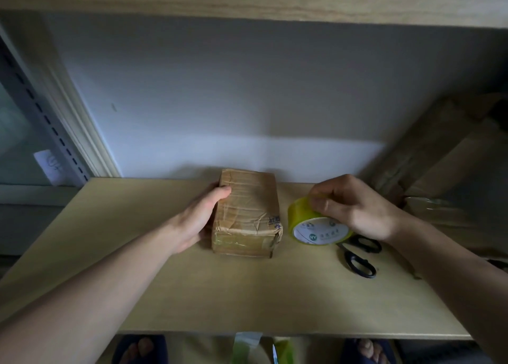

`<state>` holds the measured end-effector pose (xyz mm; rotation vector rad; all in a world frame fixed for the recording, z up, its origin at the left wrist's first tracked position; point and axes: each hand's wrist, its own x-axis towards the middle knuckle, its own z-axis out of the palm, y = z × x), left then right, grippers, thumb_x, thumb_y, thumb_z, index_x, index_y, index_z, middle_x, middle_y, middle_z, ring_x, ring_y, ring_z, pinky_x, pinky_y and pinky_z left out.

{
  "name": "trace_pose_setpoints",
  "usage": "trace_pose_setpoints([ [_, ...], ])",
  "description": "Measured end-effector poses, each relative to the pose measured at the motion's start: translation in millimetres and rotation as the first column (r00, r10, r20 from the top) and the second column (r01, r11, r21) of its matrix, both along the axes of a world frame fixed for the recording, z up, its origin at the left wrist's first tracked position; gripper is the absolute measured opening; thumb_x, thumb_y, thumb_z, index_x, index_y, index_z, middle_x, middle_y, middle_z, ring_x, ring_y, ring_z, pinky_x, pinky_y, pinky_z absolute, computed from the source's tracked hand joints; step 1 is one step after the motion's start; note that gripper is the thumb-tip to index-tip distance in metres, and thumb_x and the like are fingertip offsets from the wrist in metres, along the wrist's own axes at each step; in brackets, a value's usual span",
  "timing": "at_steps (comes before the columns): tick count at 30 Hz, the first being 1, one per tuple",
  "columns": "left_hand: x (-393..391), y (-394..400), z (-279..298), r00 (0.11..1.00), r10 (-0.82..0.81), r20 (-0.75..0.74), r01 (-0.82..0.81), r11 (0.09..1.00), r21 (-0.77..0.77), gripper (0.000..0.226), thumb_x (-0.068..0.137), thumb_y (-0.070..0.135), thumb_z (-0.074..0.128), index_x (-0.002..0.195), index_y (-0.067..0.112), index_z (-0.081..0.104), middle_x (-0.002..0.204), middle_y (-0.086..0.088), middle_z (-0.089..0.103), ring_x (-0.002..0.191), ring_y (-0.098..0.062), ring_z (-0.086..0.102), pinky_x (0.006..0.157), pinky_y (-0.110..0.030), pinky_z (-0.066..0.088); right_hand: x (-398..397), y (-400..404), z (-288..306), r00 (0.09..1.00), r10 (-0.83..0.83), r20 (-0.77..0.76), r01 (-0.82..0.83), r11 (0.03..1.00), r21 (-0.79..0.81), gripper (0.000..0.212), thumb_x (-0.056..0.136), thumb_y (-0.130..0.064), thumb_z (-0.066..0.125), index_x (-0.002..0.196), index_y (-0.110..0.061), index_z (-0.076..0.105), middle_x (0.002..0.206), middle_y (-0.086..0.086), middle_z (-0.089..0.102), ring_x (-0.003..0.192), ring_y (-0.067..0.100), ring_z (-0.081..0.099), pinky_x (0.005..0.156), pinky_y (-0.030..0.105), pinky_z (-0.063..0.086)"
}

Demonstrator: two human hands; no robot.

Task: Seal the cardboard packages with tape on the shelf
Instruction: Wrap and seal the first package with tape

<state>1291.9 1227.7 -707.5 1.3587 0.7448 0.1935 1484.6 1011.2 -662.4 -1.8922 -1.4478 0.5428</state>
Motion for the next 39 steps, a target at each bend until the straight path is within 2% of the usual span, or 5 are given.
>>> trace_pose_setpoints([
  [16,-1,3,-2,0.999,-0.05,0.016,0.05,0.998,0.026,0.036,0.105,0.038,0.044,0.134,0.023,0.06,0.122,-0.002,0.074,0.118,-0.024,0.068,0.109,-0.05,0.047,1,4,-20,0.999,-0.003,-0.032,0.002,1.0,-0.002,0.028,0.094,-0.032,0.055,0.069,-0.021,0.061,0.063,0.0,0.049,0.063,0.009,0.047,0.062,0.037,0.037],
  [21,-1,3,-1,0.995,-0.042,-0.093,0.066,0.962,0.265,0.044,0.094,0.056,0.047,0.126,0.032,0.064,0.125,0.006,0.072,0.122,-0.018,0.063,0.117,-0.047,0.038,-3,6,-28,0.998,-0.037,-0.042,0.037,0.999,0.0,0.026,0.092,-0.036,0.054,0.069,-0.036,0.066,0.065,-0.007,0.057,0.064,0.009,0.053,0.063,0.039,0.043],
  [27,-4,4,13,0.944,0.005,-0.33,0.195,0.798,0.57,0.057,0.101,0.053,0.048,0.155,0.039,0.034,0.163,0.005,0.034,0.151,-0.022,0.031,0.123,-0.041,0.024,-5,9,-29,0.989,-0.06,-0.133,0.061,0.998,0.003,0.023,0.092,-0.036,0.055,0.08,-0.026,0.072,0.078,0.003,0.07,0.072,0.011,0.062,0.07,0.039,0.048],
  [30,0,-13,49,0.918,-0.149,-0.366,0.392,0.469,0.791,0.109,0.081,0.076,0.06,0.159,0.045,-0.011,0.17,0.012,-0.005,0.158,-0.015,-0.004,0.127,-0.055,0.01,-4,11,-30,0.98,-0.076,-0.184,0.077,0.997,-0.002,0.02,0.089,-0.035,0.058,0.083,-0.025,0.074,0.078,-0.002,0.072,0.075,0.009,0.065,0.074,0.035,0.049],
  [39,53,-36,65,0.472,-0.18,-0.863,0.882,0.113,0.458,0.133,0.054,0.063,0.09,0.155,0.054,0.005,0.165,-0.006,-0.032,0.154,-0.031,-0.026,0.126,-0.053,-0.002,-5,8,-32,0.958,-0.116,-0.26,0.126,0.992,0.02,0.018,0.089,-0.032,0.065,0.081,-0.018,0.071,0.073,-0.006,0.069,0.07,0.005,0.061,0.067,0.024,0.046],
])
